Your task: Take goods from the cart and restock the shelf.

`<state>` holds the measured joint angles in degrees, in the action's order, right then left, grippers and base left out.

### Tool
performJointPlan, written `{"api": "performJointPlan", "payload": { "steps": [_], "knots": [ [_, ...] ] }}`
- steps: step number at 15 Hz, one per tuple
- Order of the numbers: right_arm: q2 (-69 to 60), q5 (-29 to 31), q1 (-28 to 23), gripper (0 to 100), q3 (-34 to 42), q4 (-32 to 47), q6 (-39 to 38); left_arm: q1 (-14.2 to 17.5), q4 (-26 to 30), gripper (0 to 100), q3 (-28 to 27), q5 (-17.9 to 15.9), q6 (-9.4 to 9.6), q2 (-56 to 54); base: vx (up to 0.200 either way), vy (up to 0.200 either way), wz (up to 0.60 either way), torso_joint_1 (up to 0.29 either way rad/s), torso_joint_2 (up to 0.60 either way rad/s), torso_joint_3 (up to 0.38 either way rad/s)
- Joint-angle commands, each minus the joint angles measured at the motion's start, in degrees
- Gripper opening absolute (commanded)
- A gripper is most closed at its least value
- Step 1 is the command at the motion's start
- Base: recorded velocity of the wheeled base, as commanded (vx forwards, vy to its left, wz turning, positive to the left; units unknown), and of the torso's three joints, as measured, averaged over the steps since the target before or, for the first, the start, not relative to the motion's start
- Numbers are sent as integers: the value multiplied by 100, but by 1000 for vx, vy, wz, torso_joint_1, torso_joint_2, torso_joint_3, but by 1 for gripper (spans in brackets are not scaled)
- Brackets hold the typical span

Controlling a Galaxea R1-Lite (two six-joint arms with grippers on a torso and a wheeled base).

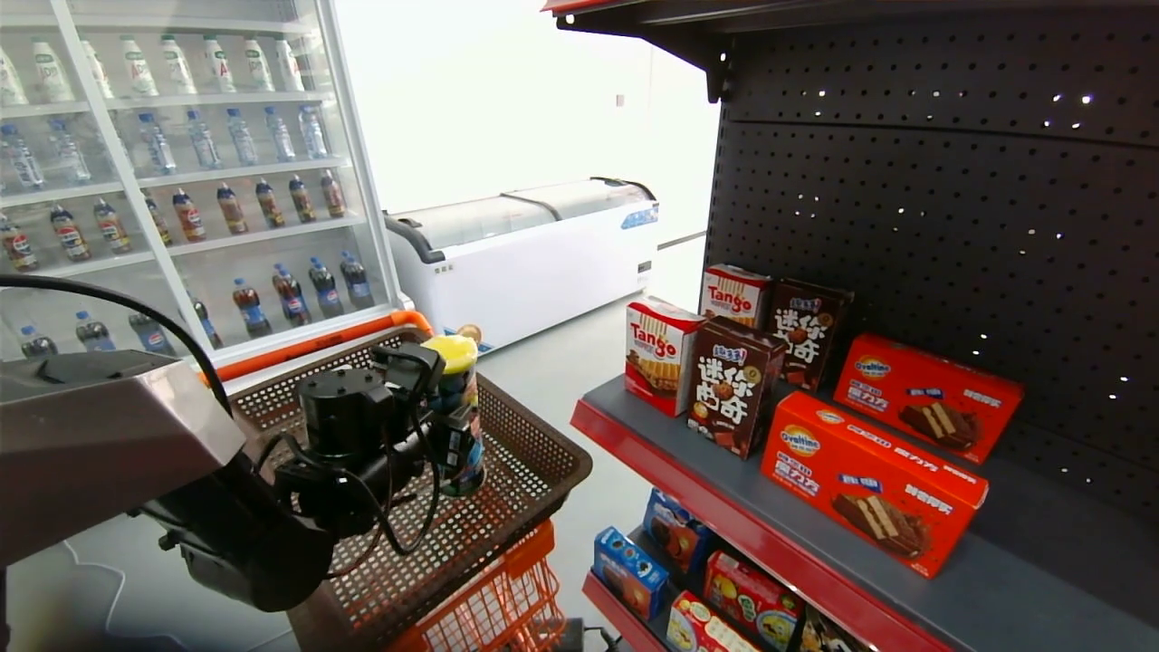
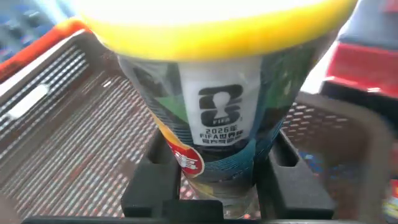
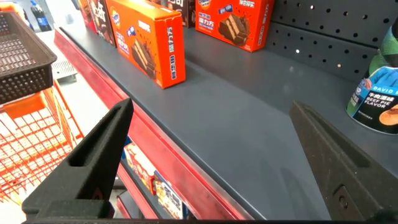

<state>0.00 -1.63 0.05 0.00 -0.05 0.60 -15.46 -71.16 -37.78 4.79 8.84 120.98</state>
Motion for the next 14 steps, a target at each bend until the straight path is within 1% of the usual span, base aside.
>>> {"api": "performJointPlan", "payload": {
  "steps": [1, 2, 3, 5, 6, 7, 8, 9, 10, 12, 13, 14],
  "knots": [
    [0, -4, 4, 100, 0, -4, 2, 25, 102, 0, 60, -664, 13, -602, 0, 0, 0, 0, 0, 0],
    [0, -4, 4, 100, 0, -4, 2, 25, 225, 0, 16, -734, 13, -699, 0, 0, 0, 0, 0, 0],
    [0, -4, 4, 100, 0, -4, 2, 34, 726, 0, -63, -1059, 4, -971, 0, 0, 0, 0, 0, 0],
    [0, -4, 4, 100, 0, -4, 2, 60, 1104, 0, -81, -1305, -14, -1200, 0, 0, 0, 0, 0, 0],
    [0, -4, 4, 100, 0, -4, 2, 60, 1192, 0, -89, -1481, -40, -1340, 0, 0, 0, 0, 0, 0],
    [0, -4, 4, 100, 0, -4, 2, 52, 1455, 0, -212, -1841, -146, -1542, 0, 0, 0, 0, 0, 0],
    [0, -4, 4, 100, 0, -4, 2, 43, 1869, 0, -388, -2000, -189, -1718, 0, 0, 0, 0, 0, 0],
    [0, -4, 4, 100, 0, -4, 2, 43, 2247, 0, -590, -2140, -189, -1859, 0, 0, 0, 0, 0, 0],
    [0, -4, 4, 100, 0, -4, 2, 34, 2466, 0, -705, -2254, -189, -1947, 0, 0, 0, 0, 0, 0],
    [0, -4, 4, 100, 0, -4, 2, 16, 2958, 0, -889, -2606, -172, -2166, 0, 0, 0, 0, 0, 0],
    [0, -4, 4, 100, 0, -4, 2, -36, 3125, 0, -898, -2676, -163, -2263, 0, 0, 0, 0, 0, 0],
    [0, -4, 4, 100, 0, -4, 11, -107, 3240, 0, -898, -2650, -172, -2377, 0, 0, 0, 0, 0, 0]
  ]
}}
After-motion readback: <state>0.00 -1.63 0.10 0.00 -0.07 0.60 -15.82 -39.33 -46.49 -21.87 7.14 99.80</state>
